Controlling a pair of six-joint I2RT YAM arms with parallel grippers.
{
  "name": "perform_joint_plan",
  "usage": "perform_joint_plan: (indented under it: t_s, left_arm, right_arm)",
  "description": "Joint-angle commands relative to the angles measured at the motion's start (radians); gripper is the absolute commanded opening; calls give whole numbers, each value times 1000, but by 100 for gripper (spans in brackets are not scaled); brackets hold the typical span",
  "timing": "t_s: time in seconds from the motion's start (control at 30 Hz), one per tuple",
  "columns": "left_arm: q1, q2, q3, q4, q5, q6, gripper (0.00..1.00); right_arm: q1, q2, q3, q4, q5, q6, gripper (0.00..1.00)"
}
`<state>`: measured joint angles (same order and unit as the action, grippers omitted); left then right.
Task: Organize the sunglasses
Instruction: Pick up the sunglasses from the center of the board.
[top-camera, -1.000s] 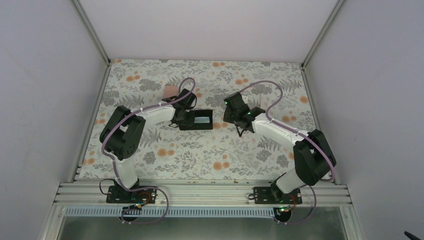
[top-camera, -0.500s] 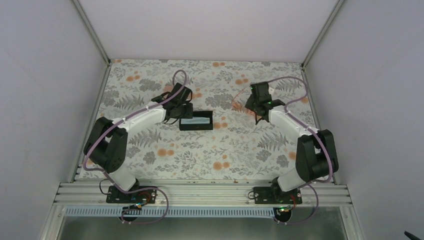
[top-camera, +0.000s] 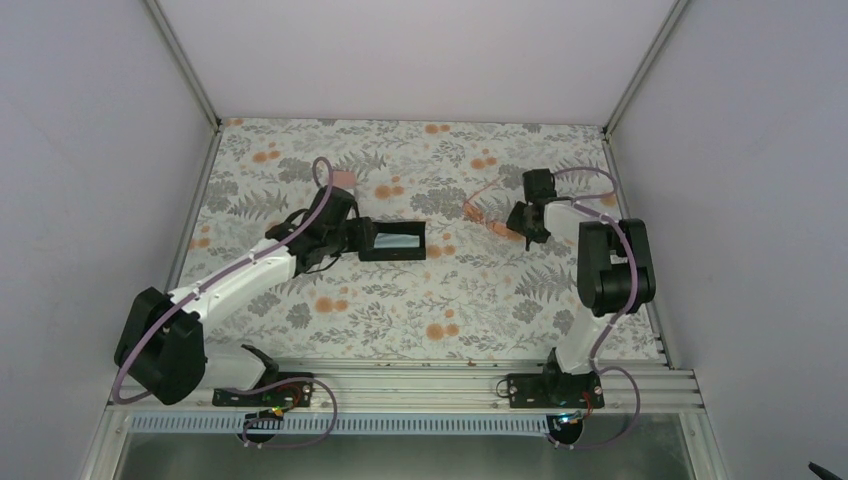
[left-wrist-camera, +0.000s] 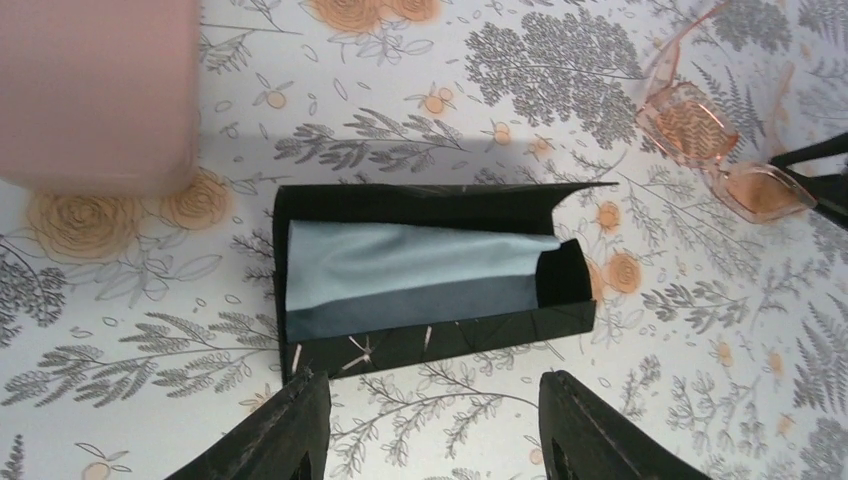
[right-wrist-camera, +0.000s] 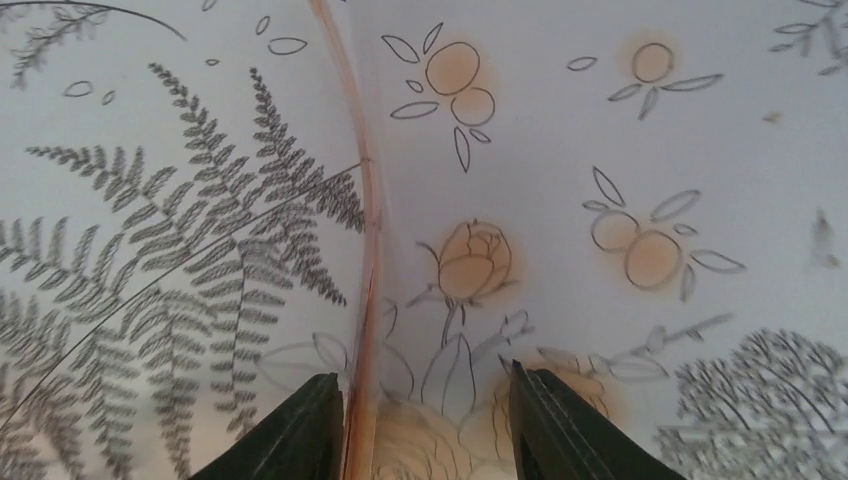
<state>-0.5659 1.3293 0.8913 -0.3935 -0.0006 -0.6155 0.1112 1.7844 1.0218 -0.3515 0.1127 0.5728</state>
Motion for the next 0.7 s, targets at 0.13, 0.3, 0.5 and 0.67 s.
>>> perform_joint_plan:
  t_s: [0.13,0.3,0.5,0.67]
  left_arm:
    - [13,-57,-25,45,70,-35,53]
    - [25,-83,-16,41,70,-45,53]
    - [48,-142,-11,41,69,-77,58]
    - [65,-216,-3,73,152,-117,68]
  right_arm:
    - [-33,81,81,31,-79,-63,28]
    - [-34,56,69,34,-97,-68,4]
    - [-30,-129,-3,139,-201,-102,4]
    - [22,-371,-105,307,-350,-181,4]
